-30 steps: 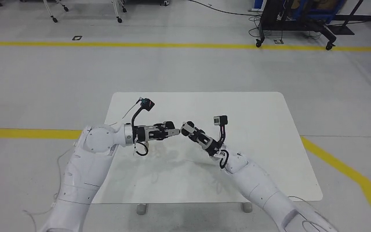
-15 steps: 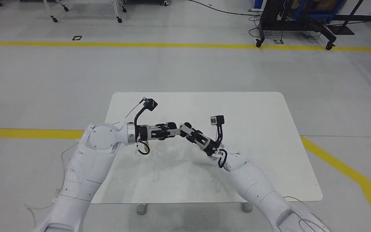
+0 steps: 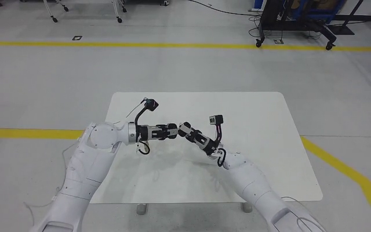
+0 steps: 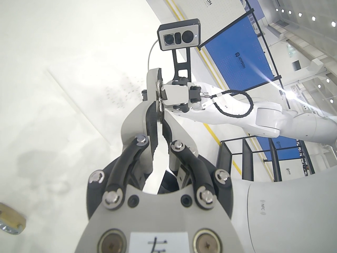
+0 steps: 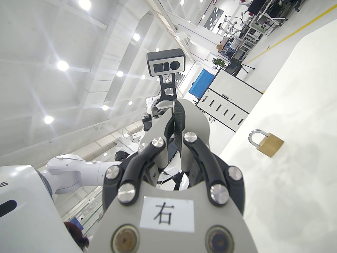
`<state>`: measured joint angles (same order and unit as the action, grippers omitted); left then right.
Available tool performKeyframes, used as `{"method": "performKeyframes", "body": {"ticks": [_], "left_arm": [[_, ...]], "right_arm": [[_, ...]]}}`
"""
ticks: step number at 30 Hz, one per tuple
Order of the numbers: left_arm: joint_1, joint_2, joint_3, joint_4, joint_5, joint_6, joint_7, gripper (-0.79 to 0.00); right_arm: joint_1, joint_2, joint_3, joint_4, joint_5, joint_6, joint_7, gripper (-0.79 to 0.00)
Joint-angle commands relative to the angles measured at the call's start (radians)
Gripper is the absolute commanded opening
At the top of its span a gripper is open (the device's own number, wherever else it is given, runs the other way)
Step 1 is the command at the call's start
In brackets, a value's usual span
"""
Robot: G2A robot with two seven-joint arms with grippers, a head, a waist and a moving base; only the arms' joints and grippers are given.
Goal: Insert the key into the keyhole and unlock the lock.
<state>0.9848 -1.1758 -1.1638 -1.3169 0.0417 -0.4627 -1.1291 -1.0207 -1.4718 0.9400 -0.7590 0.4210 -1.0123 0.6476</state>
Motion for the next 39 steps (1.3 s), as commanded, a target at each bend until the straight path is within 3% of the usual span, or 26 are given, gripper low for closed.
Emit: {"method": "performKeyframes", "body": {"ticks": [1,17,18,19,20,23,39], "left_arm": [[0.0,0.002,0.001,-0.001,0.012,0.009,0.011,-0.785],[0.002,0.014,0.013,-0.007,0.015,0.031,0.044,-0.785],[0.001,0.015,0.013,-0.008,0.015,0.03,0.046,-0.785],[0.002,0.015,0.014,-0.008,0.014,0.029,0.047,-0.785],[0.002,0.016,0.015,-0.008,0.014,0.029,0.048,-0.785],[0.001,0.019,0.013,-0.015,0.055,0.038,0.078,-0.785],[0.032,0.037,-0.037,-0.042,0.111,0.043,0.183,-0.785]], "right_arm": [[0.0,-0.004,0.009,0.006,-0.006,0.0,0.005,-0.785],[-0.009,-0.035,0.079,0.021,-0.028,0.0,0.069,-0.785],[-0.009,-0.037,0.082,0.022,-0.027,0.0,0.075,-0.566],[-0.009,-0.038,0.085,0.024,-0.025,0.0,0.08,-0.419],[-0.009,-0.04,0.089,0.025,-0.024,0.0,0.084,-0.296],[-0.009,-0.045,0.099,0.027,-0.019,0.0,0.101,-0.025],[-0.015,-0.052,0.149,0.032,-0.013,0.0,0.117,0.0]]}}
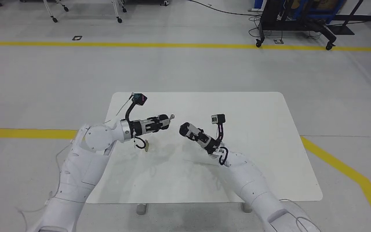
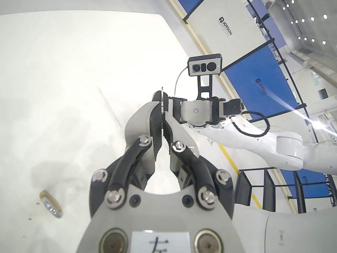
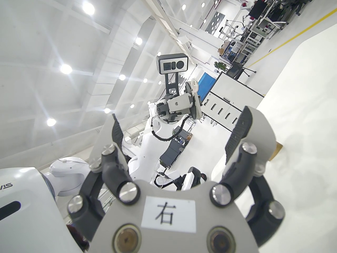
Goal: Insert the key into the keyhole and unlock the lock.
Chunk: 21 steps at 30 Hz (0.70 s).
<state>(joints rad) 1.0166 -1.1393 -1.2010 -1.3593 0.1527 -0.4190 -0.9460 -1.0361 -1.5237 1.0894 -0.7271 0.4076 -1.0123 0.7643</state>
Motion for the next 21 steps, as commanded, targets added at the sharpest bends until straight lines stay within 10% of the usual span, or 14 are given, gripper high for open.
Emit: {"method": "performKeyframes", "body": {"ticks": [1,5,17,19,21], "left_arm": [[0.0,0.0,0.0,0.0,0.0,0.0,0.0,-0.785],[0.017,-0.001,-0.018,0.01,-0.154,0.034,-0.016,-0.785],[-0.071,0.01,0.06,0.096,-0.394,0.065,-0.521,-0.785],[-0.077,0.011,0.091,0.093,-0.373,0.069,-0.524,-0.785],[-0.083,0.011,0.118,0.088,-0.384,0.079,-0.535,-0.785]], "right_arm": [[0.0,0.0,0.0,0.0,0.0,0.0,0.0,0.0],[-0.006,0.003,-0.007,-0.024,-0.026,0.032,0.008,0.0],[-0.021,0.104,0.085,-0.2,-0.018,0.345,0.388,-0.025],[-0.035,0.115,0.099,-0.227,0.066,0.418,0.461,-0.394],[-0.041,0.125,0.108,-0.231,0.088,0.466,0.509,-0.505]]}}
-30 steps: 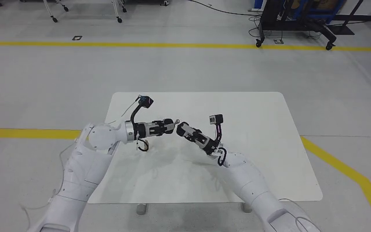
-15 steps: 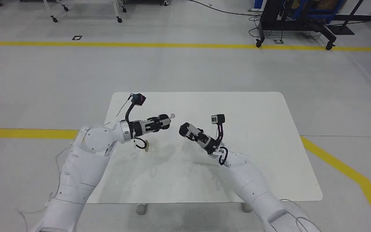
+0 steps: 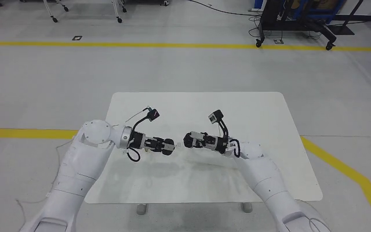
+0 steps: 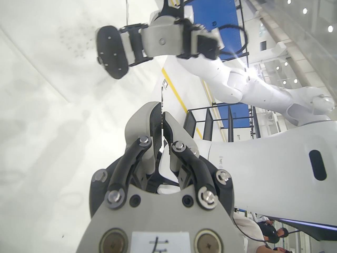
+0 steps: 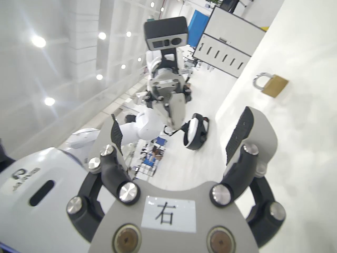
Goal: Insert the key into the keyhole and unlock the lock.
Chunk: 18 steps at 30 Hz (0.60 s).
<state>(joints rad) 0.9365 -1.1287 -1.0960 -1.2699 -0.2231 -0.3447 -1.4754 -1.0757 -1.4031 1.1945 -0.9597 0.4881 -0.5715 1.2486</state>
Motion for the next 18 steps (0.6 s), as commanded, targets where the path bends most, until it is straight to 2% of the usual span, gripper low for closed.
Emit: {"method": "performKeyframes", "body": {"ticks": [1,3,6,13,18], "left_arm": [[-0.007,0.001,0.022,-0.002,-0.009,0.006,-0.006,-0.785],[-0.015,0.004,0.039,0.002,-0.009,0.008,-0.008,-0.785],[-0.025,0.008,0.063,0.009,-0.006,0.008,-0.008,-0.785],[-0.047,0.018,0.116,0.015,-0.006,0.011,-0.011,-0.785],[-0.061,0.025,0.142,0.026,-0.019,0.011,-0.011,-0.785]], "right_arm": [[-0.001,0.009,0.002,0.005,-0.002,0.042,0.042,-0.526],[0.002,0.015,-0.007,0.017,-0.041,0.056,0.056,-0.563],[0.007,0.019,-0.03,0.015,-0.069,0.073,0.073,-0.579],[0.012,0.028,-0.054,0.01,-0.064,0.079,0.079,-0.628],[0.018,0.033,-0.076,0.007,-0.059,0.091,0.091,-0.625]]}}
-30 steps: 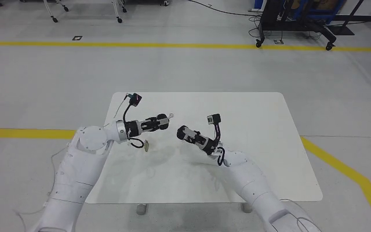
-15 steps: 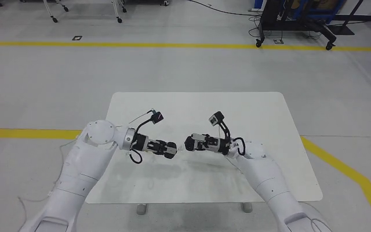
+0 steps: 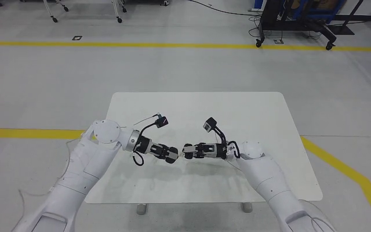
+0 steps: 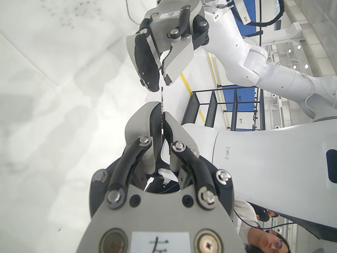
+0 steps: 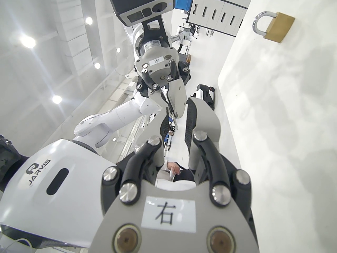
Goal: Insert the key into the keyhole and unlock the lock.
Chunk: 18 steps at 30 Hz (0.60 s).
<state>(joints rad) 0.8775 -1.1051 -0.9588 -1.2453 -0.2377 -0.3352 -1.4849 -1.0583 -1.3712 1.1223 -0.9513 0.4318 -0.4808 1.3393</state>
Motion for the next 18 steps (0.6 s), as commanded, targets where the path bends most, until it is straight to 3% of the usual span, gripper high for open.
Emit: {"method": "performKeyframes", "body": {"ticks": [1,5,12,15,18], "left_arm": [[-0.004,0.002,0.008,0.002,-0.008,0.001,-0.001,-0.785],[-0.015,0.007,0.028,0.012,-0.02,0.0,0.0,-0.785],[-0.031,0.014,0.055,0.027,-0.039,-0.002,0.002,-0.785],[-0.037,0.017,0.064,0.034,-0.045,-0.006,0.006,-0.785],[-0.042,0.019,0.071,0.041,-0.052,-0.007,0.007,-0.785]], "right_arm": [[0.001,0.002,-0.006,-0.003,-0.004,-0.001,-0.001,-0.625],[-0.001,0.008,-0.026,-0.025,0.002,0.002,0.002,-0.613],[-0.002,0.019,-0.054,-0.042,0.016,-0.001,-0.001,-0.742],[0.001,0.024,-0.065,-0.04,0.015,-0.008,-0.008,-0.73],[0.004,0.028,-0.075,-0.039,0.02,-0.012,-0.012,-0.785]]}}
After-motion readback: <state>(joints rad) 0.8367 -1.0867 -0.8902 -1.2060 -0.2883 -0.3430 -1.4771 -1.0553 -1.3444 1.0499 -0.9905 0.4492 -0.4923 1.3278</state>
